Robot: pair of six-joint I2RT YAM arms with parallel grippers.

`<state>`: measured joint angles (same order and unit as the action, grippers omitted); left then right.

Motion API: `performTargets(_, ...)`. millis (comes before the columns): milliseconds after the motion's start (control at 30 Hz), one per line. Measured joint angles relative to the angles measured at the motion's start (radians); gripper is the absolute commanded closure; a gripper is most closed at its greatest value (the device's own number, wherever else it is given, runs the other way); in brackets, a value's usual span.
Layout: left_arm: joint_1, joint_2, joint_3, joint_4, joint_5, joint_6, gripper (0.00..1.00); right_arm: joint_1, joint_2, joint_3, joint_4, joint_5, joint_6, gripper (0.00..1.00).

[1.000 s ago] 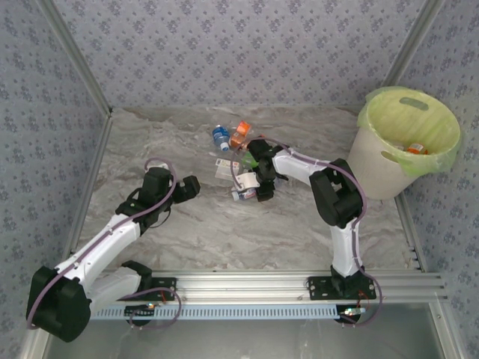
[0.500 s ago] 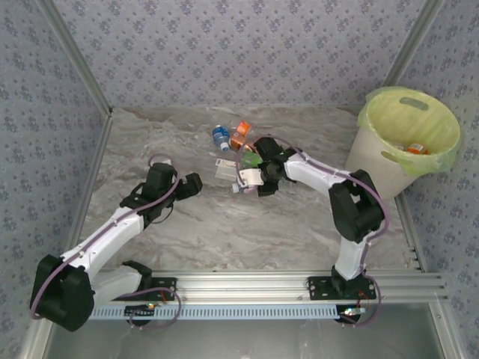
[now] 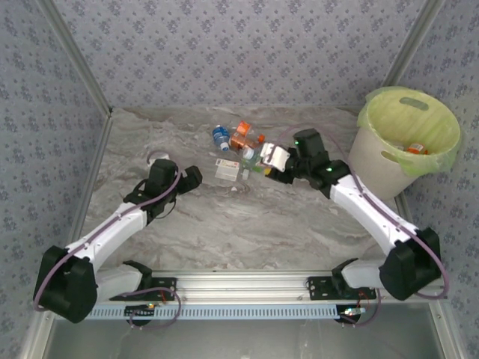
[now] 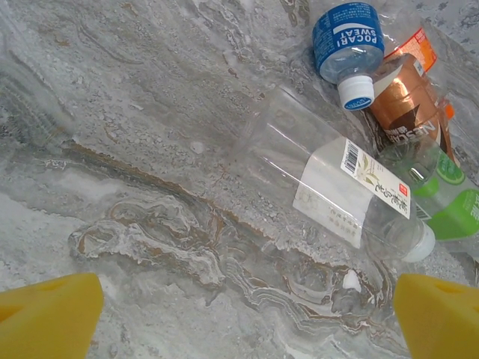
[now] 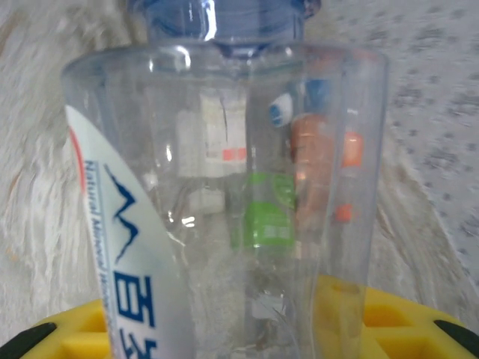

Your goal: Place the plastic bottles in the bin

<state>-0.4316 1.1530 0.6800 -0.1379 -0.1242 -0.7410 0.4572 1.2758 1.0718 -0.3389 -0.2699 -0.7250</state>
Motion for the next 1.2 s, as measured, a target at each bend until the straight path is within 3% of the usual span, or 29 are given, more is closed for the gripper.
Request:
performTargets(333,0.000,0.081,0.060,0.029,0.026,-0.021,0.00,-0.283,-0.123,0.055,0.022,0.026,0.467,0.64)
performTargets(600,0.000,0.127,0.075,0.037,0.047,-0.038,0.00,-0.449,-0.119,0.185,-0.029,0.053,0.671,0.63)
performTargets(1033,0.000,0.127,0.076,0.037,0.064,-0.046,0.01,-0.776,0.024,0.349,-0.005,0.038,1.042,0.61)
performTargets(1200,0.000,0.127,0.076,0.037,0.073,-0.047,0.01,-0.828,0.079,0.391,0.016,0.008,1.194,0.61)
